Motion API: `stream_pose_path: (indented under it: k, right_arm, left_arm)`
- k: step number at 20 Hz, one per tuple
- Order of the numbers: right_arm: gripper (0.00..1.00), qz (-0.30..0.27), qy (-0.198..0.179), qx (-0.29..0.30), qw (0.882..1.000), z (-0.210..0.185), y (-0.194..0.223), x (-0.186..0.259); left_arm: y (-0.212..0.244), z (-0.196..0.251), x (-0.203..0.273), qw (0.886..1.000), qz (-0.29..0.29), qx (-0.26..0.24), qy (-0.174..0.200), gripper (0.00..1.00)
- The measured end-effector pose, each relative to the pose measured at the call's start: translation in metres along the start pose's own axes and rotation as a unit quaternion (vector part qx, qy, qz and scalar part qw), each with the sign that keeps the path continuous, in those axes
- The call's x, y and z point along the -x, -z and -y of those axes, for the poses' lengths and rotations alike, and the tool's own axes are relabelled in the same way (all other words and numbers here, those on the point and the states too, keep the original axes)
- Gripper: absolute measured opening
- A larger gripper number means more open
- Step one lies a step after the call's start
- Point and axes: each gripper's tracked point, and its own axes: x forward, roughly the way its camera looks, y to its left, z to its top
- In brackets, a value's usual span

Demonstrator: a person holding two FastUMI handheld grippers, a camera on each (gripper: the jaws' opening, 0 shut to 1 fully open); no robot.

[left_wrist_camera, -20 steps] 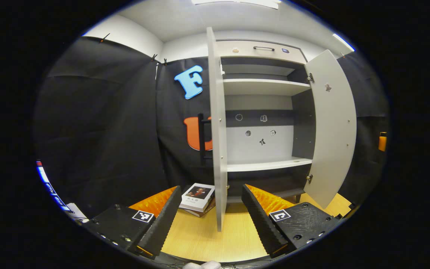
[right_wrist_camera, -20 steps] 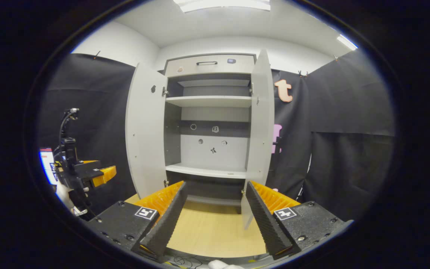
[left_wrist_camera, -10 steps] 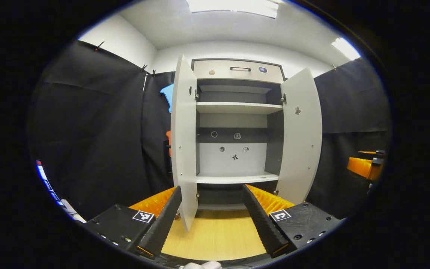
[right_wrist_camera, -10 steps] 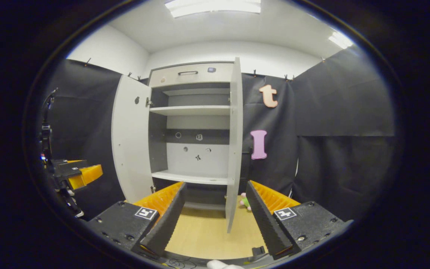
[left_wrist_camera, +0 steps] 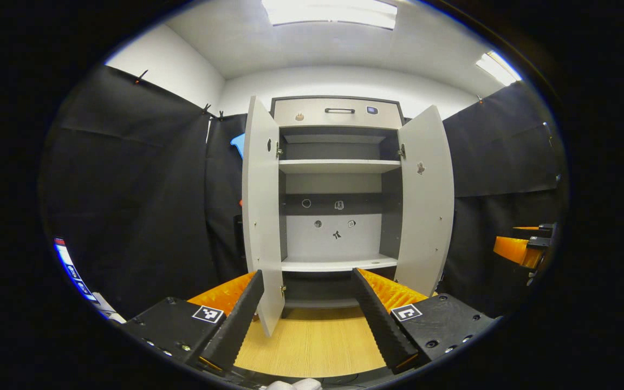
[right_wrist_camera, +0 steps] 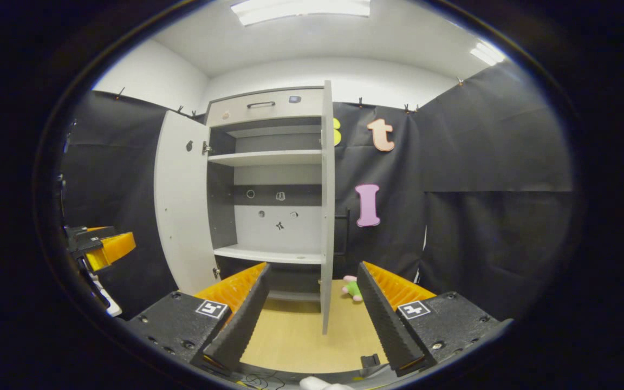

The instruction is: Open the right door of the double-door shoe cabinet with the right hand, and open the left door with the left hand.

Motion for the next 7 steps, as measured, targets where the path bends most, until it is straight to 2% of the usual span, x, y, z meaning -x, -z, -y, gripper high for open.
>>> stream_pose_path:
  k: [7]
  right_arm:
    - [0.99, 0.002, 0.004, -0.003, 1.0, 0.001, 0.0, 0.005]
  left_arm:
    - [-0.006, 0.013, -0.002, 1.0, 0.004, -0.005, 0.018, 0.96]
